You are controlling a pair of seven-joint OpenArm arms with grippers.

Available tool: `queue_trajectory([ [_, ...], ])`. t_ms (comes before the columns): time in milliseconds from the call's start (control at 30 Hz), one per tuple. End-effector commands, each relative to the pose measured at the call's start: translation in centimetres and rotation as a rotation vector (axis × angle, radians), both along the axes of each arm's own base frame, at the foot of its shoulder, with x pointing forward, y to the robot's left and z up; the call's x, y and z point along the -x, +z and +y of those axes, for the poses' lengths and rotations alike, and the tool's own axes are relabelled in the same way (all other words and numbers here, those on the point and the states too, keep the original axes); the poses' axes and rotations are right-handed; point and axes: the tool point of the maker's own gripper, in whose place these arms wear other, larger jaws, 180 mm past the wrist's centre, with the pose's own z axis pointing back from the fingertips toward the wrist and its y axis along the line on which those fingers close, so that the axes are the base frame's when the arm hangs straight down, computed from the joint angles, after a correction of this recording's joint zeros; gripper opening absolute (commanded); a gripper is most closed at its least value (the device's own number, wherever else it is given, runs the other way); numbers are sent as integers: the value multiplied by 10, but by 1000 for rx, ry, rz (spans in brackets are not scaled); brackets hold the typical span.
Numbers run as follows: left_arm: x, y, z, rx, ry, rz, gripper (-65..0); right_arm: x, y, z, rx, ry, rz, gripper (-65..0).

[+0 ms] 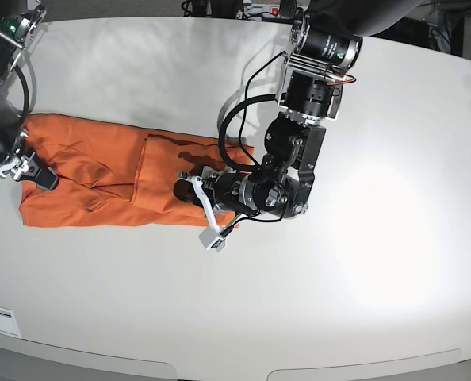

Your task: Fold the T-shirt properly

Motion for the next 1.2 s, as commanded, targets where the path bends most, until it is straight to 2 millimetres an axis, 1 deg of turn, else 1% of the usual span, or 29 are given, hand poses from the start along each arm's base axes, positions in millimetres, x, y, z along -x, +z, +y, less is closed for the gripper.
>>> queue_trajectory([
  [0, -5, 2, 3, -37, -6, -10, -650, -8, 11, -7, 16, -14, -33, -413],
  [33, -5, 2, 3, -37, -6, -10, -650, -9, 9, -8, 26, -22, -33, -473],
  [100, -4, 4, 1, -24, -20, -18, -650, -10, 8, -12, 45, -36, -34, -617],
  [133, -3, 7, -1, -9, -30, -23, -650, -10, 7, -13, 52, -36, -32, -650],
  [233, -2, 19, -9, 61, -59, -42, -650, -11, 9, -17, 71, -34, -29, -650],
  [367, -4, 46, -21, 185, -100, -79, -650, -14, 15, -24, 88, -36, -37, -650],
  [500, -11, 76, -29, 289, -129, -115, -650, -15, 21, -41, 160, -30, -21, -650],
  [633, -20, 94, -30, 295, -152, -144, -650, -19, 37, -60, 205, -42, -41, -650],
  [733, -23, 99, -29, 271, -176, -156, -650, -21, 51, -71, 264, -36, -55, -650],
  [833, -25, 99, -28, 247, -187, -160, -650, -24, 63, -75, 360, -6, -69, -650],
  [1067, -16, 86, -22, 174, -232, -127, -650, -28, 98, -66, 566, 70, -162, -650],
  [1167, -19, 81, -12, 155, -221, -125, -650, -26, 112, -54, 632, 110, -211, -650],
])
